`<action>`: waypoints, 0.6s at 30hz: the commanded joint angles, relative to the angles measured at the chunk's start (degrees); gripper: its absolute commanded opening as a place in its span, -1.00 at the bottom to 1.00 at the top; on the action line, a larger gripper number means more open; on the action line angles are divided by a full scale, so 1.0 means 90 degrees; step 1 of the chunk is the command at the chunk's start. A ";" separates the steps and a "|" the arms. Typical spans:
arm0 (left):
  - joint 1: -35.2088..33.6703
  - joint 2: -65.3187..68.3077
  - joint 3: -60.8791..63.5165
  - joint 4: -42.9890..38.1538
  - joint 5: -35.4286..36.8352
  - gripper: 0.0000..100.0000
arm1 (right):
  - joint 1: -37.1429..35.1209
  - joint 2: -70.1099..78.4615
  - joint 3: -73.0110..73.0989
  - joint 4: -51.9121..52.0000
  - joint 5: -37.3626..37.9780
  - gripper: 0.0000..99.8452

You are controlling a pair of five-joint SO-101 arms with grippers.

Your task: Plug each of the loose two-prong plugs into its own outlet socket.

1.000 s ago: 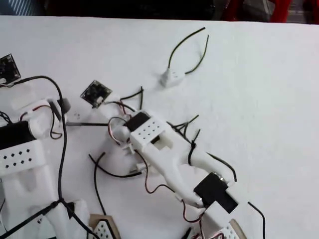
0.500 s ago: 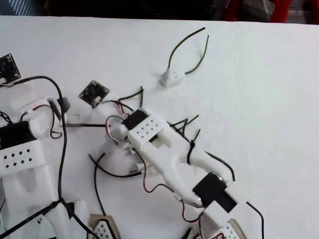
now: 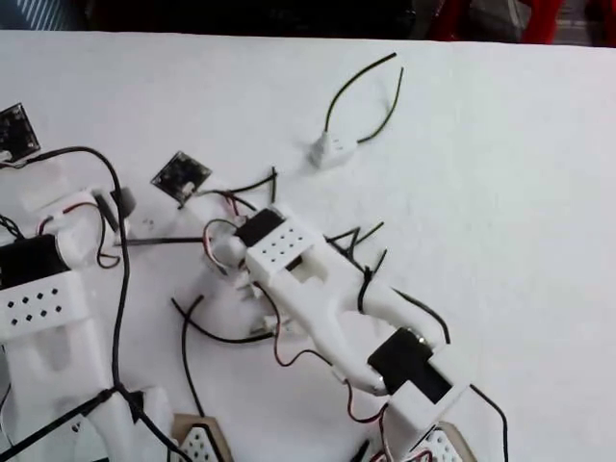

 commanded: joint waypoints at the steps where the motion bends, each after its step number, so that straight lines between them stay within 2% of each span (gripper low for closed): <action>1: -0.0063 -0.0269 0.0039 -0.0147 0.0010 -0.51 | 0.0093 -0.0005 -0.0088 -0.0054 -0.0039 -0.97; 10: -0.0063 -0.0269 0.0039 -0.0137 0.0010 -0.51 | 0.0103 0.0015 0.0088 0.0083 -0.0059 -0.97; 18: -0.0386 -0.0269 0.0039 -0.0127 0.0010 -0.51 | 0.0112 0.0278 0.0147 0.0230 -0.0068 -0.97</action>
